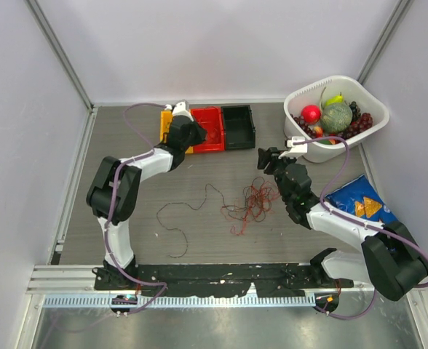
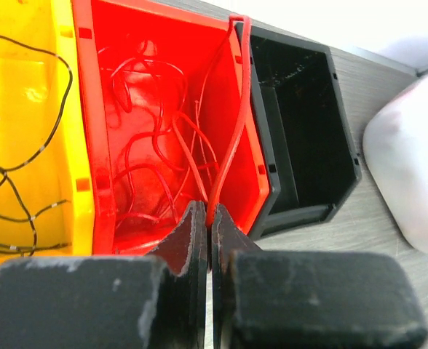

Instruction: Untangle the cables

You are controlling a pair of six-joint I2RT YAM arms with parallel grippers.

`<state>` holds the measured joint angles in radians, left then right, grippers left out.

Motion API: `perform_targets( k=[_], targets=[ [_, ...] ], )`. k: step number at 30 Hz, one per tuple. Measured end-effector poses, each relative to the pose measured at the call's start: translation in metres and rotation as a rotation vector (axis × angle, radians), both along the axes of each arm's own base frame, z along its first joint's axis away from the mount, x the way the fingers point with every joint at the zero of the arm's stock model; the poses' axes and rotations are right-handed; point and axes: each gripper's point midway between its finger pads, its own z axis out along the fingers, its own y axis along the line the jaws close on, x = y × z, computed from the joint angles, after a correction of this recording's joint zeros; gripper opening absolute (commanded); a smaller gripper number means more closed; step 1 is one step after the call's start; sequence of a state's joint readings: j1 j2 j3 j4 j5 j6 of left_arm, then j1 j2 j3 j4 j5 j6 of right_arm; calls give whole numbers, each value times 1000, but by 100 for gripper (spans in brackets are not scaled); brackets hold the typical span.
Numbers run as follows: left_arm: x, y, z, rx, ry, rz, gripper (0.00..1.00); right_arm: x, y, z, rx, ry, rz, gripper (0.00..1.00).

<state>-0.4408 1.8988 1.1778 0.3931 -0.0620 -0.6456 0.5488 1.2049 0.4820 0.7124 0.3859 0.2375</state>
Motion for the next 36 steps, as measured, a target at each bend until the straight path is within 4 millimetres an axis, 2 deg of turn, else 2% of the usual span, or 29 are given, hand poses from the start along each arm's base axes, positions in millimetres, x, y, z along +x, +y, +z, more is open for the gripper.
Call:
perform_targets(
  k=[5,8,12,16,20,24,27,28,30,34,36],
  targets=[
    [34,-3,-8,49,51,75,0,0,-1,0,0,-1,-5,55],
    [47,-8,-13,75,71,104,0,0,-1,0,0,-1,-6,55],
    [50,-8,-28,115,113,137,0,1,-1,-1,-1,2,-6,55],
    [42,-6,-46,147,170,152,1,1,-1,-2,-2,3,-6,56],
    [37,-5,-54,160,192,148,33,2,0,-5,-7,11,-6,55],
    [29,-3,-59,166,211,143,51,2,0,-8,-11,18,-6,55],
    [27,-5,-45,151,201,127,67,2,0,-9,-11,18,-6,55],
    [25,-6,-36,141,194,118,79,2,0,-8,-11,18,-6,55],
    [21,-8,-9,115,160,100,94,2,0,-8,-11,18,-6,55],
    [-4,-4,54,46,79,72,96,2,0,-8,-10,18,-6,55],
    [-26,3,81,13,46,57,91,2,0,-9,-10,19,-5,55]
  ],
)
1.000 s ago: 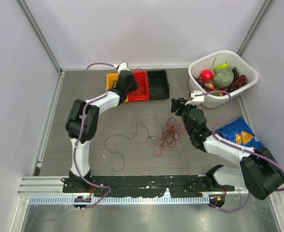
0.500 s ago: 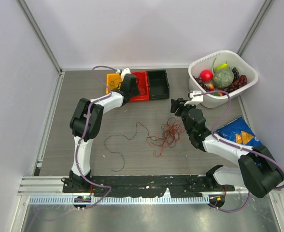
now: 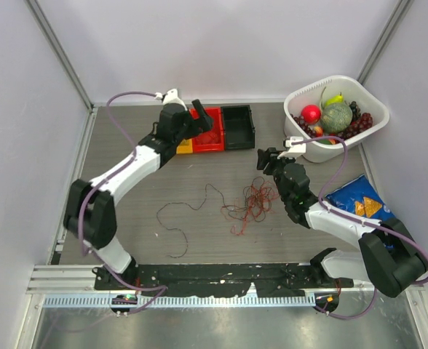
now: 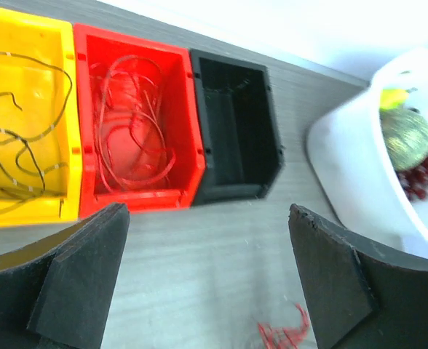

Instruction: Untangle the cables

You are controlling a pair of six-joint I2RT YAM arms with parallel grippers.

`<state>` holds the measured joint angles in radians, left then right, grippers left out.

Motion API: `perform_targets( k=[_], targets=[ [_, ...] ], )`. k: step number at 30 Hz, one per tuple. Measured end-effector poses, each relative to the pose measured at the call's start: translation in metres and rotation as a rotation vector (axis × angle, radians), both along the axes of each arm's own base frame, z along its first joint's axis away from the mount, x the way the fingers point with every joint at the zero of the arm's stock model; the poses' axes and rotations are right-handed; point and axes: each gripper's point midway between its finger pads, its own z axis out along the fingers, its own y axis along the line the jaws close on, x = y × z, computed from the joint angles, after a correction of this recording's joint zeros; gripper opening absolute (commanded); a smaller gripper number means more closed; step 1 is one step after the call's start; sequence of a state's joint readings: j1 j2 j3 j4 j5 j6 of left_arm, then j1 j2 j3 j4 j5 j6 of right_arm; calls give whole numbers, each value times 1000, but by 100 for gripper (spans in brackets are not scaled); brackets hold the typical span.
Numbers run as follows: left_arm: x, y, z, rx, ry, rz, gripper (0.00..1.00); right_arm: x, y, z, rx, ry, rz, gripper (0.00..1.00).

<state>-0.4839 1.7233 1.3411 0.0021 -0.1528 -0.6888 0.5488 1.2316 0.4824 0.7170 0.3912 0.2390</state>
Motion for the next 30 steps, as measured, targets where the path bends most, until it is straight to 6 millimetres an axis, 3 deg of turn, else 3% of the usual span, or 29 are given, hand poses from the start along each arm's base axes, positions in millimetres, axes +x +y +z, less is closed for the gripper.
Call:
perform_targets(
  k=[3,5,8,10,14,19,22,26,30],
  targets=[
    [-34,5,21,-44,-19,-50,87,0,2,-1,0,5,8,55],
    [-59,4,17,-55,8,-103,90,1,6,-3,-5,18,23,55],
    [-95,-9,-16,-35,101,-195,93,5,20,-7,-17,52,83,56],
    [-122,-24,-49,2,192,-264,92,6,34,-8,-7,69,138,56],
    [-165,-42,-107,101,347,-342,78,-4,72,-14,14,105,258,57],
    [-180,-26,-146,218,429,-273,74,-39,135,-19,-13,138,411,57],
    [-191,-7,-161,253,455,-223,83,-55,152,-29,-25,164,448,57],
    [-209,9,-163,270,454,-195,94,-70,159,-35,6,174,468,57],
    [-218,13,-129,200,356,-207,96,-81,152,-37,65,174,455,57]
  ],
)
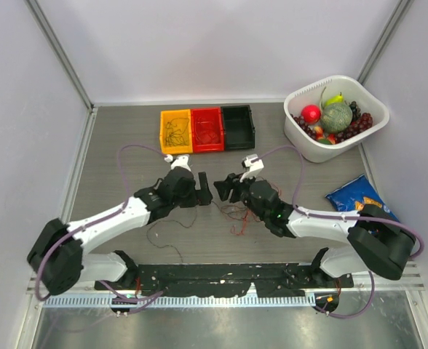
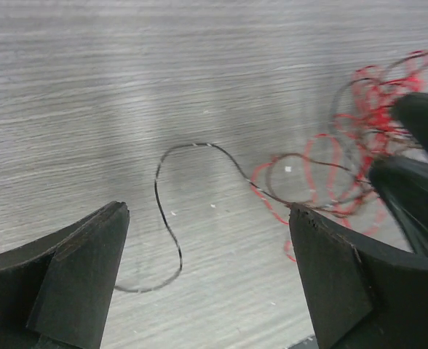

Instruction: Untangle the cables

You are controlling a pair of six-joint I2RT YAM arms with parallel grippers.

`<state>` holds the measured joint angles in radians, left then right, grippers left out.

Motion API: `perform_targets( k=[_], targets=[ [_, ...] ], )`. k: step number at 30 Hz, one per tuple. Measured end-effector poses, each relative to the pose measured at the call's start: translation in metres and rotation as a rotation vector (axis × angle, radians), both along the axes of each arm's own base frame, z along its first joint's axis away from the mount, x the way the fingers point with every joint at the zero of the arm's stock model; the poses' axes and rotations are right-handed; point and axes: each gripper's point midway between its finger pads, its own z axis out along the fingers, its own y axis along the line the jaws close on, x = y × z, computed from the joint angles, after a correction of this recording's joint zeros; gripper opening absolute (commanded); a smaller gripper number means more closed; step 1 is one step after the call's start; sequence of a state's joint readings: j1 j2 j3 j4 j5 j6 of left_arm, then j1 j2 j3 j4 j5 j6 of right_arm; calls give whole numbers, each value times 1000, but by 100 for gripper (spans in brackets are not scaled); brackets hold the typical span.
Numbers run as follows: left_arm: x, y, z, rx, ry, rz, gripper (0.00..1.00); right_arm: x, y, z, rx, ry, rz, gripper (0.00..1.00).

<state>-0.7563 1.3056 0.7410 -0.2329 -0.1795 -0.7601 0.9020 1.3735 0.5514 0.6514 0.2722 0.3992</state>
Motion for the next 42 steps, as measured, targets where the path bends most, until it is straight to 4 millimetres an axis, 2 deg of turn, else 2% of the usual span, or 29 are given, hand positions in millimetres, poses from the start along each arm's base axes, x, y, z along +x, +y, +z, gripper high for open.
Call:
perform_targets(
  k=[2,5,8,11,13,15,16,18,19,21,23,26,28,31,33,34,42],
  targets=[
    [-2,0,23,-58,-56,2,96,-5,-11,-5,22,15,-32,57],
    [-6,3,39,-114,-103,18,95,-12,-30,-15,53,39,-80,57],
    [-11,9,31,-114,-89,38,100,-19,-43,-25,56,61,-105,57],
    [-16,13,11,-87,-41,51,99,-23,-47,-26,74,67,-109,57],
    [-16,12,-5,-54,0,52,95,-24,-45,-25,84,68,-99,57],
    [-15,9,-26,-7,52,48,83,-25,-41,-26,91,70,-82,57],
    [-14,8,-34,12,71,47,71,-25,-40,-27,90,73,-77,57],
    [-11,6,-49,57,109,49,38,-26,-37,-32,84,81,-66,57],
    [-7,5,-53,81,119,54,23,-27,-36,-36,77,88,-62,57],
    [4,4,-51,121,114,69,0,-28,-35,-41,67,99,-58,56],
    [14,3,-39,130,77,85,0,-28,-34,-44,61,106,-57,56],
    [21,7,-3,109,-11,87,0,-28,-30,-51,53,127,-49,56],
    [20,10,32,59,-83,79,0,-27,-24,-55,49,144,-35,56],
    [14,10,100,-80,-216,52,0,-24,-10,-62,50,176,-8,57],
    [3,10,153,-203,-312,17,0,-23,-2,-67,49,197,1,57],
    [-2,12,174,-246,-350,7,0,-23,0,-70,49,206,5,57],
    [-50,39,361,-482,-651,-96,0,-17,3,-65,80,223,-41,57]
  ],
)
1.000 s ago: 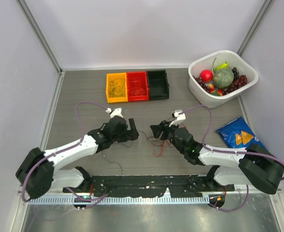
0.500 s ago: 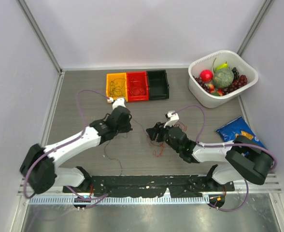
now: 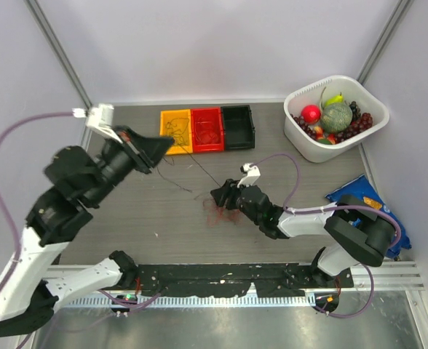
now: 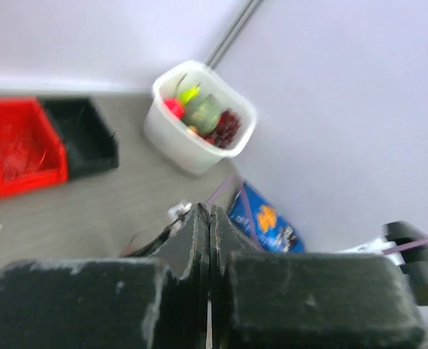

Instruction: Untangle the cables

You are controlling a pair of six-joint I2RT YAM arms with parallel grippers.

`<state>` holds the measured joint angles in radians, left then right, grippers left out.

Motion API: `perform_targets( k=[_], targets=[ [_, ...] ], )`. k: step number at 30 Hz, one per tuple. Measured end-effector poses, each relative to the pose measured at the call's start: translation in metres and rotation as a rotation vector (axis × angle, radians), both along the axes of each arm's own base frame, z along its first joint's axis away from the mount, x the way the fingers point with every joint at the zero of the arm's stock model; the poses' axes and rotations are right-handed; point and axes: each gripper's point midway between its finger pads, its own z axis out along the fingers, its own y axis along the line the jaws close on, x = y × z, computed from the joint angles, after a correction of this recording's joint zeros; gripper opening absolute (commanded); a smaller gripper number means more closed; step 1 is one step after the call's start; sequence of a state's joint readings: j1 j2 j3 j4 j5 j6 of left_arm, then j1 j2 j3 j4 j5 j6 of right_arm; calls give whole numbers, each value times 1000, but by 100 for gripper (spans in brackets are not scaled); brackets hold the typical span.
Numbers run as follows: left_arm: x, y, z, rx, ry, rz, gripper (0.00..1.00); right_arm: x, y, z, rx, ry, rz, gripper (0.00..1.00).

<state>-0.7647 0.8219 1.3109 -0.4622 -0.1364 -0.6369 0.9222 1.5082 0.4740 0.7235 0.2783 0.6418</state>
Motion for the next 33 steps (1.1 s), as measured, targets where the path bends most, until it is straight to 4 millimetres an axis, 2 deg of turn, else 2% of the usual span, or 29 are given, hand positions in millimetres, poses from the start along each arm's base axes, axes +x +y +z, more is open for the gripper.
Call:
perform_targets(
  k=[3,5,8,14,18,21,24,25,28,30,33],
  targets=[
    [-19,9,78,-56,-107,-38,0,12,1,12,28,-4,-71,57],
    [-32,20,123,-100,-185,-48,0,19,-5,13,32,6,-135,57],
    [-60,48,185,-193,-317,-39,0,25,-24,-1,-8,47,-247,59],
    [-106,104,250,-360,-481,20,0,34,-66,-33,-68,151,-425,59],
    [-122,123,282,-434,-555,38,0,40,-92,-46,-79,192,-525,57],
    [-116,118,282,-432,-550,42,0,35,-98,-50,-86,199,-524,58],
    [-87,92,257,-379,-481,44,0,27,-91,-44,-88,178,-448,59],
    [-75,80,243,-351,-448,42,0,25,-86,-39,-85,162,-415,60],
    [-32,41,185,-245,-307,42,0,19,-76,-22,-109,113,-339,60],
    [-13,25,152,-188,-235,50,0,19,-76,-8,-141,90,-327,61],
    [14,3,94,-94,-116,67,0,23,-84,28,-173,34,-341,62]
  ],
)
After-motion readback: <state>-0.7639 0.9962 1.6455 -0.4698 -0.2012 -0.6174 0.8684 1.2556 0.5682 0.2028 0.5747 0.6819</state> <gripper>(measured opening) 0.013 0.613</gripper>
